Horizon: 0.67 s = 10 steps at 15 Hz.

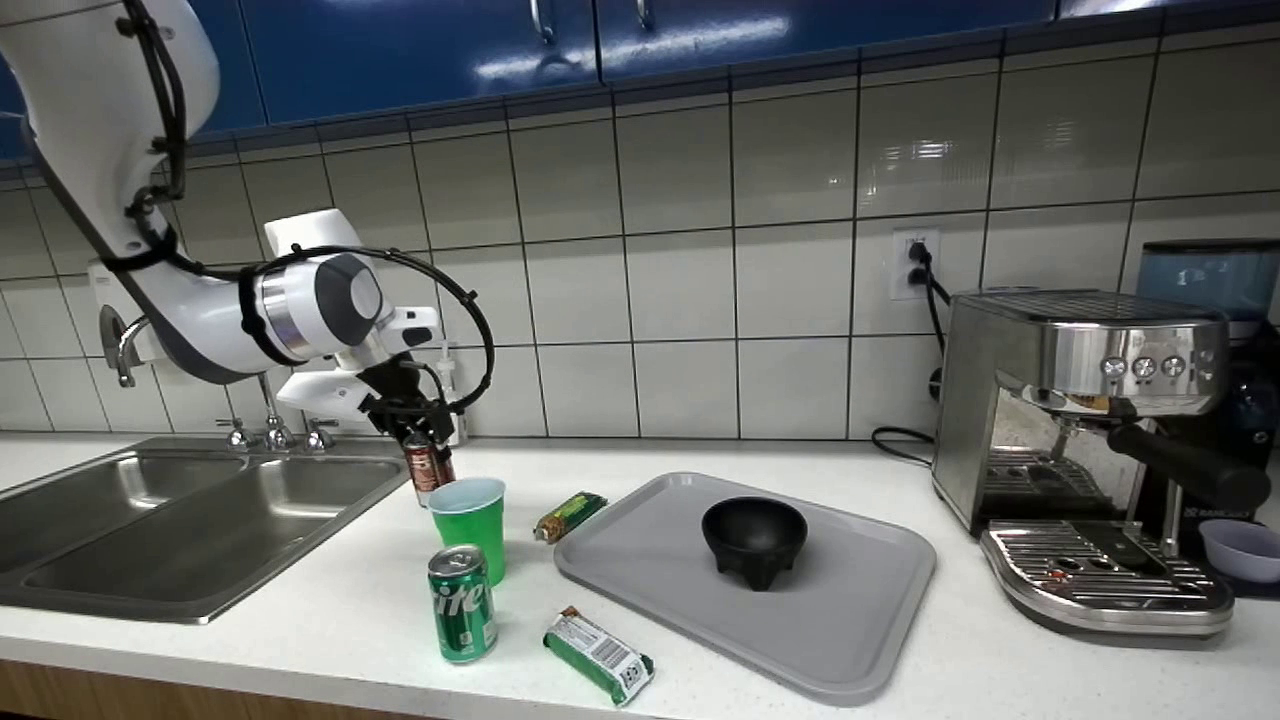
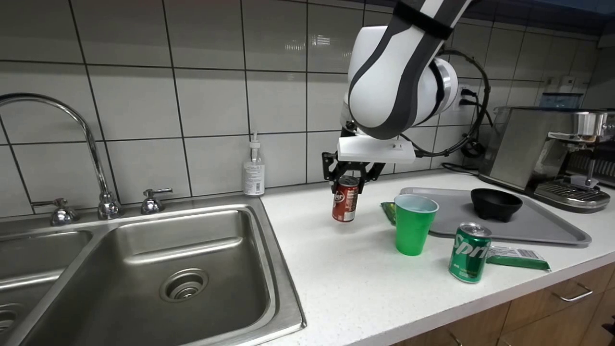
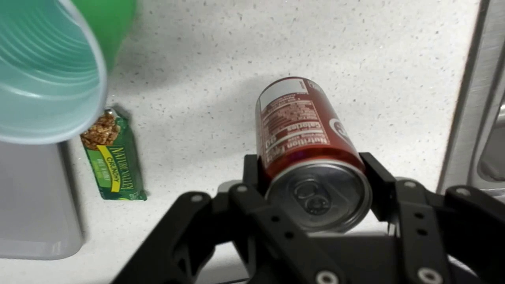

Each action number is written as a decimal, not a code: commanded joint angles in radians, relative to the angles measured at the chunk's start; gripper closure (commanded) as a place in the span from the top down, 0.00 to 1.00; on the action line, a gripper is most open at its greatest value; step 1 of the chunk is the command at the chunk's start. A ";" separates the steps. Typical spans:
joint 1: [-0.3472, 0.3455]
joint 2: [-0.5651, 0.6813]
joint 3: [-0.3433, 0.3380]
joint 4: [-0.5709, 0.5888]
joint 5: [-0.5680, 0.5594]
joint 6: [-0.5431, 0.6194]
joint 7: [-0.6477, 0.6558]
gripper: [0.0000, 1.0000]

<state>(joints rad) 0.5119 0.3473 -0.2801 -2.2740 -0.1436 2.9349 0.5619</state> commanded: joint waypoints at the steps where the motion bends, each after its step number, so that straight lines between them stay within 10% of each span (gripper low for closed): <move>1: 0.010 -0.002 0.028 0.030 -0.031 -0.041 0.041 0.38; 10: -0.005 0.011 0.134 0.030 -0.009 -0.092 0.019 0.38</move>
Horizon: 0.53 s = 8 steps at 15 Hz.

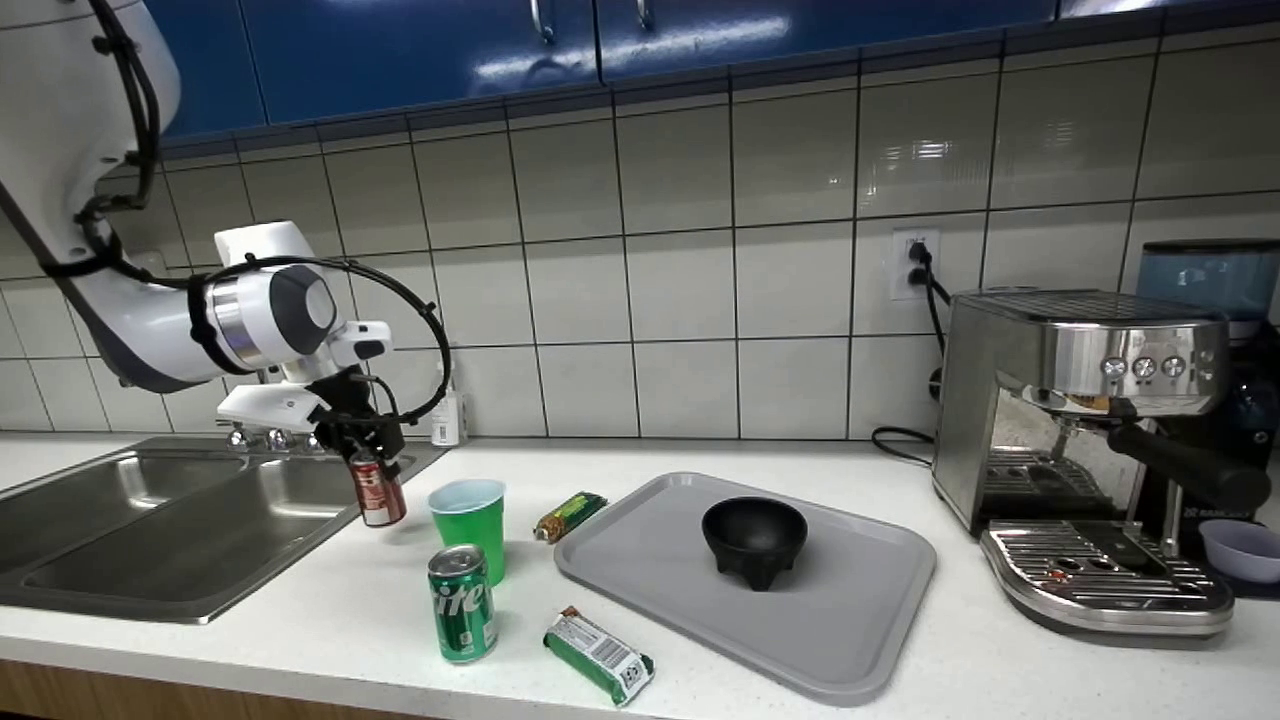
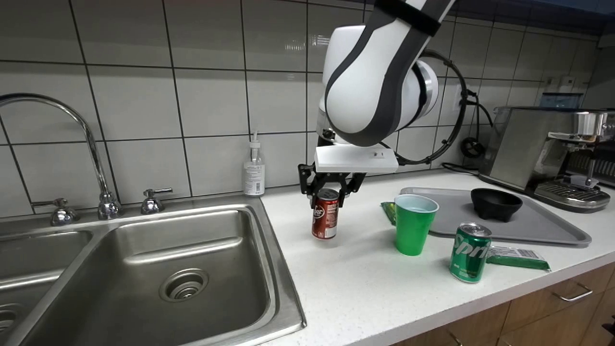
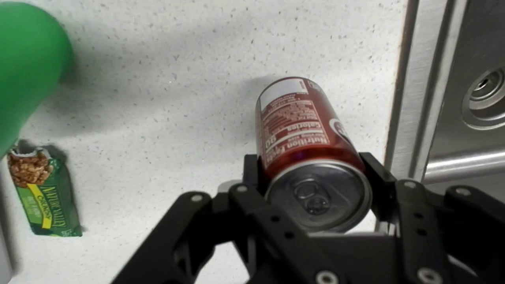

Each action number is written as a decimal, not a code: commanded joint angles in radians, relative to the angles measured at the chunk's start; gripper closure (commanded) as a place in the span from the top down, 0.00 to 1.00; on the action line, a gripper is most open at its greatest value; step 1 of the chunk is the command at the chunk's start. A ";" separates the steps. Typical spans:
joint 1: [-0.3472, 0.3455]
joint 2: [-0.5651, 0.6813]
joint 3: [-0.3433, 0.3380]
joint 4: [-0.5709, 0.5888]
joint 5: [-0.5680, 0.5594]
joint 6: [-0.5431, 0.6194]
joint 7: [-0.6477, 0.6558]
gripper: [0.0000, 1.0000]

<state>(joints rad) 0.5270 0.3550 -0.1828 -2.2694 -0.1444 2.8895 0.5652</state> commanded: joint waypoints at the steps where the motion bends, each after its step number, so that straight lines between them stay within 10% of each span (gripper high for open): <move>1: -0.022 0.006 0.046 0.025 -0.006 -0.052 0.014 0.38; 8: -0.019 0.025 0.069 0.024 -0.008 -0.061 0.012 0.38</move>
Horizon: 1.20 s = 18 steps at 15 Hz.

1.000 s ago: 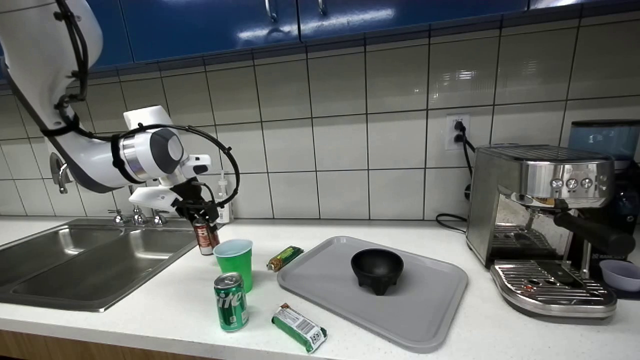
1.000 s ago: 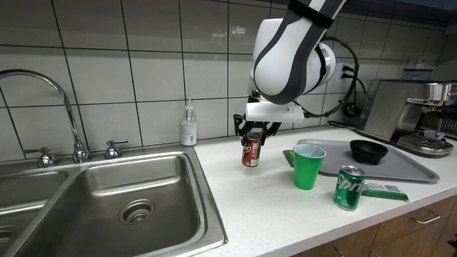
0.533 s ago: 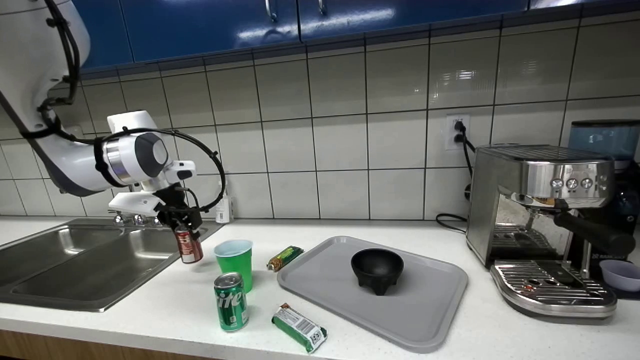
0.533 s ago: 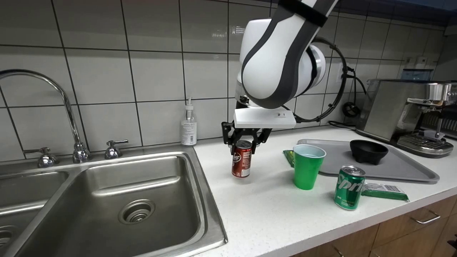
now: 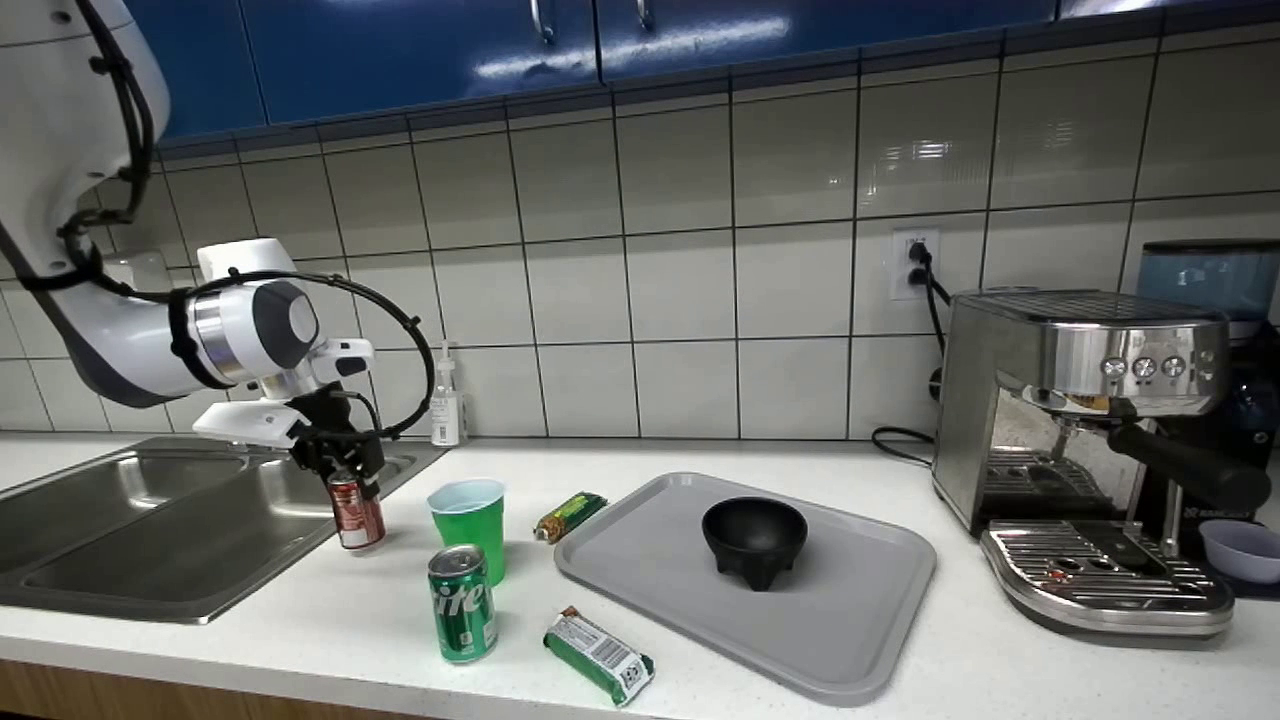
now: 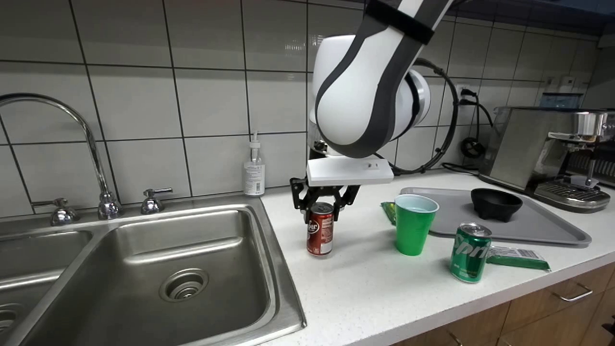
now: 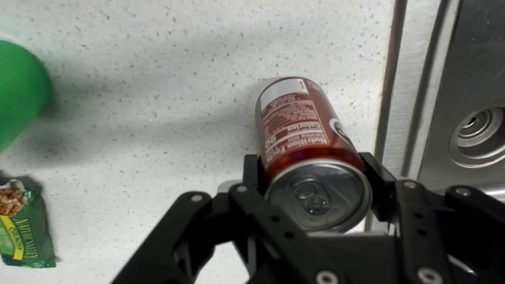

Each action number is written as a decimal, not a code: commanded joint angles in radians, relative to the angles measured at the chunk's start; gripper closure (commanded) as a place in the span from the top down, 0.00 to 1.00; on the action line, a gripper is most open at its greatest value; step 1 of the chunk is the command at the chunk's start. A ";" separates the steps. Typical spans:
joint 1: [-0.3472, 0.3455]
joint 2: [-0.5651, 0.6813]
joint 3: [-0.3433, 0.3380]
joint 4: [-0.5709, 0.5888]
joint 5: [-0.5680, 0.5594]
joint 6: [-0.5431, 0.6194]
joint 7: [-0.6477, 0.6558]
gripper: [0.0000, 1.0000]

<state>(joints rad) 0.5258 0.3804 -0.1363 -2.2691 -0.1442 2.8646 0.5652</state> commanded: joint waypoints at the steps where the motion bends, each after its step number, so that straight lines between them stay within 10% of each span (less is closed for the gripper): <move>1: -0.018 0.002 0.024 0.025 -0.008 -0.037 0.011 0.38; 4: -0.018 0.006 0.027 0.025 -0.007 -0.038 0.011 0.38; 5: -0.015 0.006 0.024 0.025 -0.010 -0.038 0.015 0.49; 6: -0.015 0.006 0.024 0.025 -0.010 -0.037 0.014 0.88; 9: -0.020 -0.005 0.027 0.022 -0.005 -0.034 0.010 1.00; 18: -0.056 -0.069 0.028 0.014 -0.005 -0.025 -0.003 1.00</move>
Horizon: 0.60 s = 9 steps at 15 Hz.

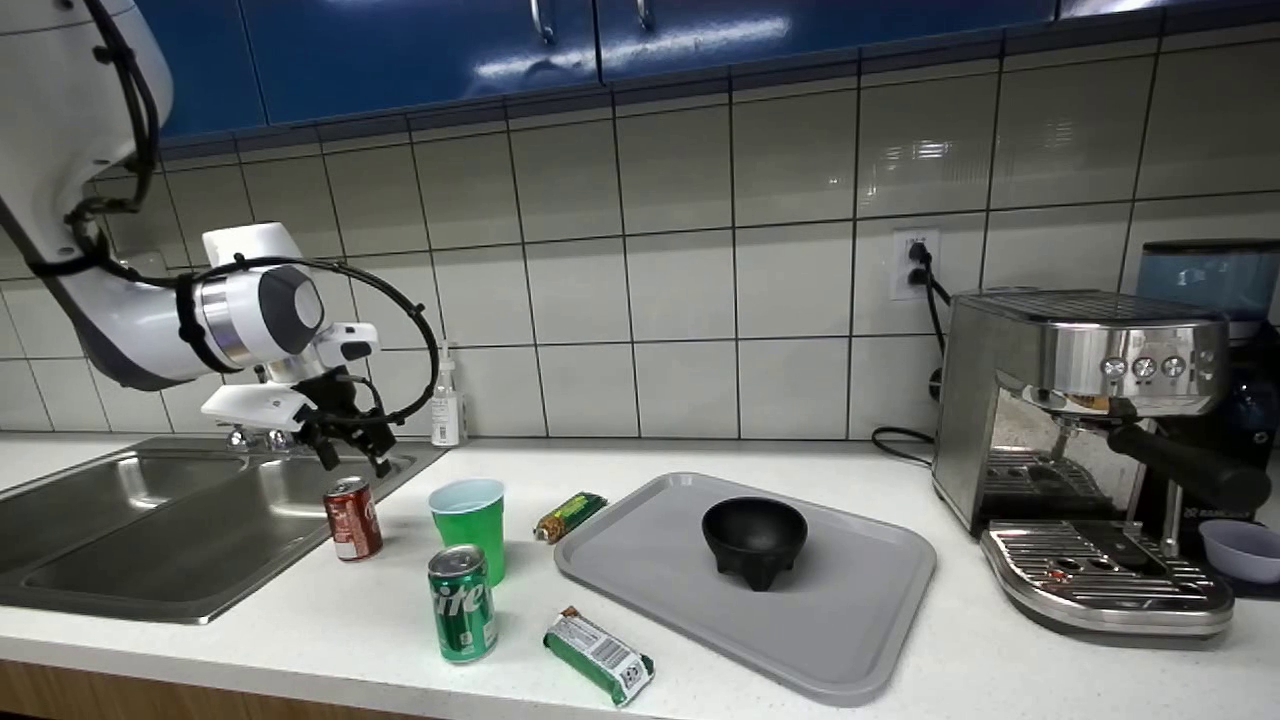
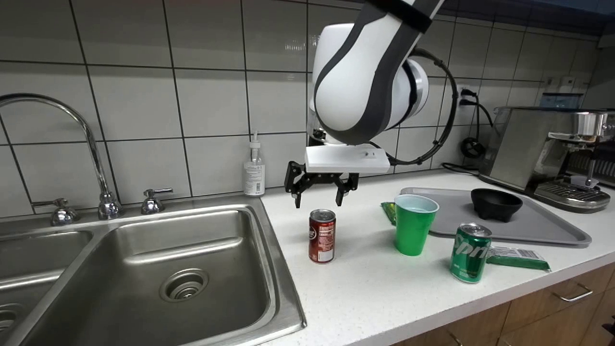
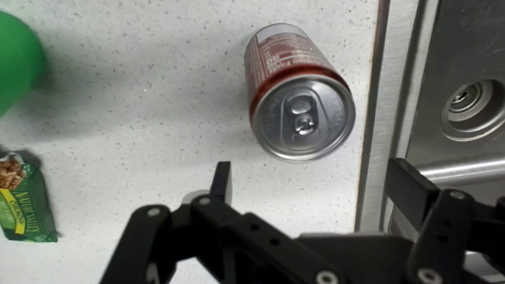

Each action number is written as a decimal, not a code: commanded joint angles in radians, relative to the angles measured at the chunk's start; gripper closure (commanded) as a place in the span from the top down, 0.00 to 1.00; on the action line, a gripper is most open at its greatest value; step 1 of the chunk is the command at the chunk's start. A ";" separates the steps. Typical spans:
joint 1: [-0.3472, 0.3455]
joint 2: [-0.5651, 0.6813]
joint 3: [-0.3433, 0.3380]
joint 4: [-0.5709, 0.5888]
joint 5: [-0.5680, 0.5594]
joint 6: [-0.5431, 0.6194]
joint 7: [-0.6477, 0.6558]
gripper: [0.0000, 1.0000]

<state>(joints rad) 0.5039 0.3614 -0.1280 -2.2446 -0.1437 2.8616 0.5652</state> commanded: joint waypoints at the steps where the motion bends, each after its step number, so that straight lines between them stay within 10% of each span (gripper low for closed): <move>1: -0.041 -0.061 0.019 -0.013 -0.008 -0.023 -0.005 1.00; 9: -0.105 -0.139 0.013 -0.034 -0.026 -0.016 -0.006 1.00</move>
<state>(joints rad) 0.4389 0.2823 -0.1287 -2.2479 -0.1450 2.8617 0.5639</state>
